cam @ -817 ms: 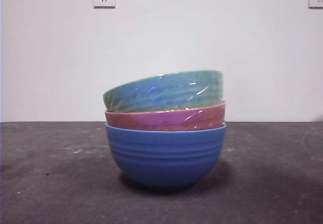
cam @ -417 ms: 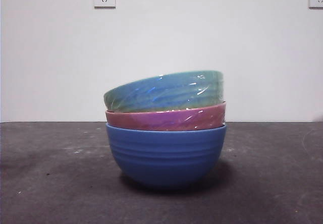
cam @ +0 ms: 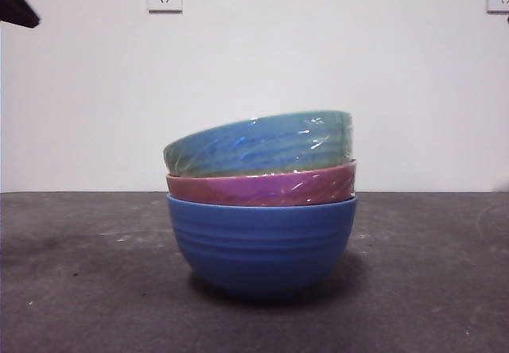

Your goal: Pick up the green bowl on the top,put the green bowl on the left,pick up the red bowl in the middle,put the red bowl on the right

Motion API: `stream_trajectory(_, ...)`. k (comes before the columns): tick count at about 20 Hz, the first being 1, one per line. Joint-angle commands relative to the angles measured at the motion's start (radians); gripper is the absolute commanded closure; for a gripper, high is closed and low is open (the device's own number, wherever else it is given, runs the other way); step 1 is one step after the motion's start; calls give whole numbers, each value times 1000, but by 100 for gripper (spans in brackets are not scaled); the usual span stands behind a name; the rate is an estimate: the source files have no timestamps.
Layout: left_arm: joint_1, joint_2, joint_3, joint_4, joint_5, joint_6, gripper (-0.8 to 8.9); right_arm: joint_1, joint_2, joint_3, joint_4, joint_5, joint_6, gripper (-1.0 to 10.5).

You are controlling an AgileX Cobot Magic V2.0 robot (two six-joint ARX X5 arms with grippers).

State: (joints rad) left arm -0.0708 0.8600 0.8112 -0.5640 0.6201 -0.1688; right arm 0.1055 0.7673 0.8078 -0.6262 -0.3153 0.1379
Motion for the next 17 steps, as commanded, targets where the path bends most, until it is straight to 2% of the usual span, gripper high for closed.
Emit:
stream_trajectory(1, -60, 20, 16, 18, -43, 14, 455, 1, 12, 3, 10, -5, 0, 760)
stream_trajectory(2, -95, 28, 17, 29, -55, 8, 459, 1, 13, 3, 9, -14, 7, 724)
stream_trajectory(5, -219, 80, 40, 26, -122, -21, 459, 1, 13, 3, 8, -27, 17, 720)
stream_trajectory(10, -462, 289, 188, -83, -336, -20, 460, 3, 13, 3, -2, -28, 22, 721)
stream_trajectory(14, -576, 477, 338, -175, -495, -10, 460, 3, 13, 3, -12, -28, 22, 721)
stream_trajectory(17, -614, 589, 402, -221, -576, 8, 464, 3, 13, 3, -13, -28, 22, 721)
